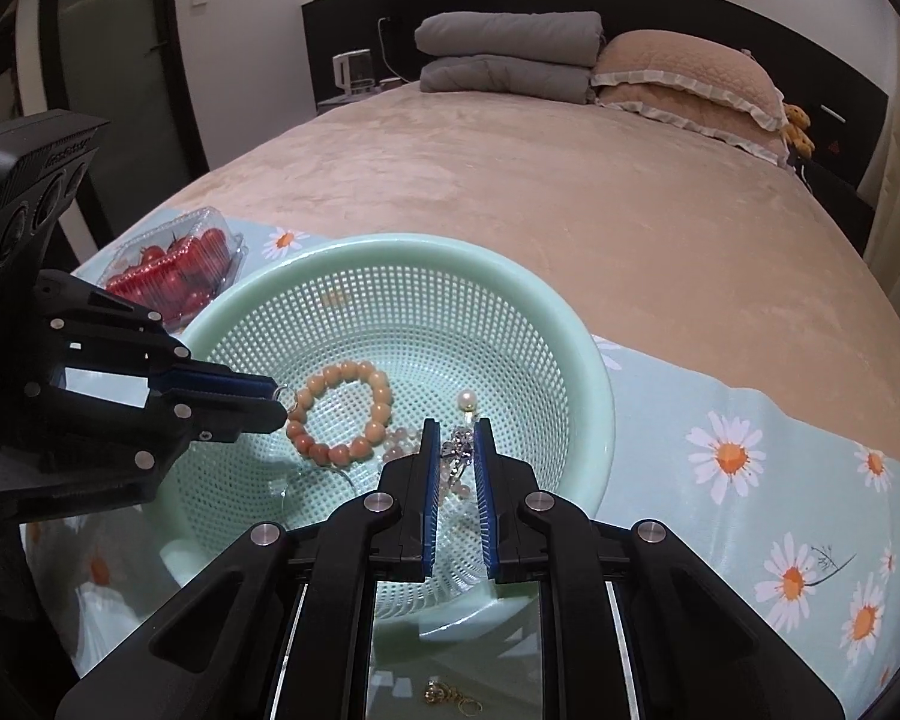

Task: Organize jewelry
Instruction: 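Carry the crystal earring into the basket with the left tool while the right tool drops its charm in, then grasp the silver ring earring with the left tool while the right tool moves toward the charm earring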

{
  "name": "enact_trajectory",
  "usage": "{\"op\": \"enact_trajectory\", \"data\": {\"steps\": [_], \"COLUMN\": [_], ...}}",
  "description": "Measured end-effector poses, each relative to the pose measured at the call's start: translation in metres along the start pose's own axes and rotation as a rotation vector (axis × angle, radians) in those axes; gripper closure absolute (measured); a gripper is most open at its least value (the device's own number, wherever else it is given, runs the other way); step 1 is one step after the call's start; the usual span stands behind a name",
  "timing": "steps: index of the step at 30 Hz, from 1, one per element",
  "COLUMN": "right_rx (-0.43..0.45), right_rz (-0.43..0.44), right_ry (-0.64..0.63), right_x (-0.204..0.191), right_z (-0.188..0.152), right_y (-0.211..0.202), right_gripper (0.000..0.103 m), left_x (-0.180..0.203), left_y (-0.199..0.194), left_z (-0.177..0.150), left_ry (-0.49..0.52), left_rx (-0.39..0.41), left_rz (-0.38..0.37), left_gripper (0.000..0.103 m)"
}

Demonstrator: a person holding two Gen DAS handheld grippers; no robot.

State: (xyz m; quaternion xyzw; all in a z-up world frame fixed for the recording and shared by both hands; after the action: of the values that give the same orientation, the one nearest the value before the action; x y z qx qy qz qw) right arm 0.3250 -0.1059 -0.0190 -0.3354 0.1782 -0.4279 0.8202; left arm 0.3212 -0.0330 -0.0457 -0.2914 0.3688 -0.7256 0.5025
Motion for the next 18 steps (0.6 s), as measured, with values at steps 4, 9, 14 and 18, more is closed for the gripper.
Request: {"op": "enact_trajectory", "data": {"steps": [4,9,14,18], "right_rx": [0.081,0.18,0.174,0.152], "right_rz": [-0.009,-0.067,-0.099,-0.133], "right_ry": [0.048,0.091,0.117,0.103], "right_x": [0.007,0.02,0.029,0.027], "right_z": [0.009,0.019,0.015,0.0], "right_y": [-0.021,-0.053,-0.071,-0.081], "right_gripper": [0.024,0.015,0.015,0.015], "left_x": [-0.017,-0.044,-0.056,-0.046], "left_y": [-0.021,-0.051,-0.059,-0.065], "left_z": [0.007,0.006,-0.007,-0.023], "left_ry": [-0.053,-0.209,-0.262,-0.214], "left_rx": [0.094,0.178,0.142,0.123], "left_rz": [0.06,0.062,0.069,0.088], "left_gripper": [0.012,0.006,0.006,0.006]}}
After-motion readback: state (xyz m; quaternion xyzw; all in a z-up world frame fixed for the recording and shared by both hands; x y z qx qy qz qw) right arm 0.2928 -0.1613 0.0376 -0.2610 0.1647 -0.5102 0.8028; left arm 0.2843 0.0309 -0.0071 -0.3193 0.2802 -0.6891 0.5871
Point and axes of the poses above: each gripper's, at about its wrist camera, not at the fingertips, and y roughly the way its jaws point, x to its right, z to its top, the point moved 8 cm from there along y, roughly the way its jaws point, and after that the axes turned 4 degrees about -y, right-handed, at the moved point
